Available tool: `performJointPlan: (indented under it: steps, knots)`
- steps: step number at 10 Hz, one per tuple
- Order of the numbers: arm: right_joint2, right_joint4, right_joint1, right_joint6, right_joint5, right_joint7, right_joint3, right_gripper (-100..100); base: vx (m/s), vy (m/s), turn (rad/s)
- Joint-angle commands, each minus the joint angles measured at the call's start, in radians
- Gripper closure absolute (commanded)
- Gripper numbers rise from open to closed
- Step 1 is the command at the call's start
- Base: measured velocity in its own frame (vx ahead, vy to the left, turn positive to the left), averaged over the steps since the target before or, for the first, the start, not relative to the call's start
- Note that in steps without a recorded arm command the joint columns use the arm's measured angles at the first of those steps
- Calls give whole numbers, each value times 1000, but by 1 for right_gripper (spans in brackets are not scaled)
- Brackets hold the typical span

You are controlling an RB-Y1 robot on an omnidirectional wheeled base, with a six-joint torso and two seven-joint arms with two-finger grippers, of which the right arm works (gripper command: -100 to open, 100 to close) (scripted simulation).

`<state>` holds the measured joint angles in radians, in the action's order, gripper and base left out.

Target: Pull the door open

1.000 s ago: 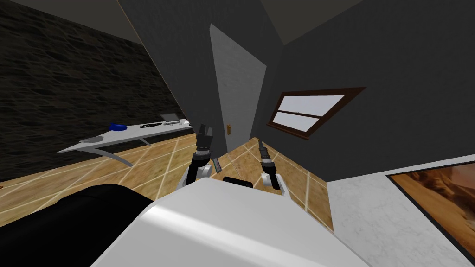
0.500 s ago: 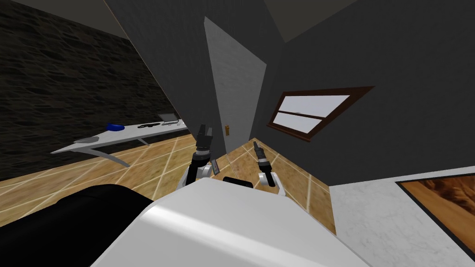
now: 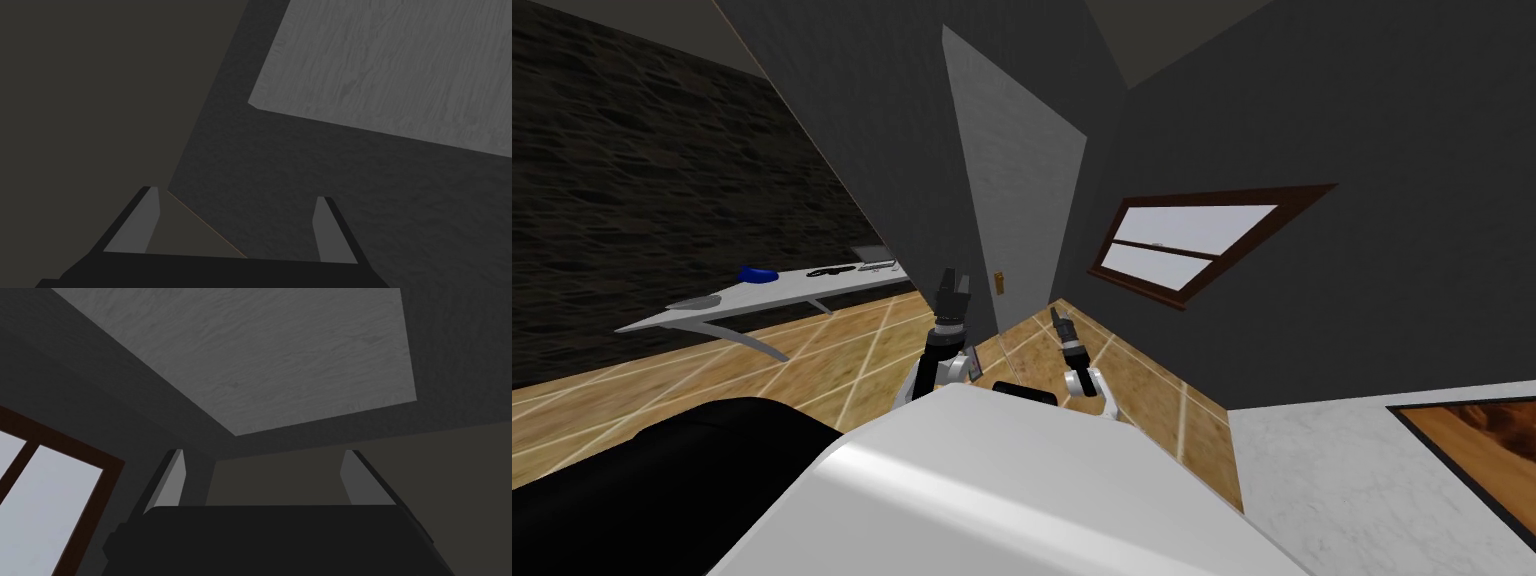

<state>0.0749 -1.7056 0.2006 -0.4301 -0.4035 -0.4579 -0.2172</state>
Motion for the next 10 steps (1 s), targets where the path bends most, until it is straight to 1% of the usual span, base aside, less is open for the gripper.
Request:
performJointPlan:
  steps: [1, 4, 5, 6, 7, 8, 10]
  knots:
    - [-2, 41, -21, 6, -24, -43, -16, -100, 104, -48, 32]
    - [-8, 88, -44, 12, -51, -89, -33, -100, 102, -58, 24]
    - [-12, 119, -60, 17, -69, -120, -45, -100, 98, -52, 43]
    - [-14, 135, -68, 19, -78, -136, -50, -100, 124, -50, 31]
    - [-16, 149, -76, 21, -87, -150, -56, -100, 105, -37, 22]
    - [-21, 179, -91, 25, -104, -179, -67, -100, 124, -35, 33]
    - [-27, 208, -106, 29, -121, -209, -78, -100, 114, -9, 33]
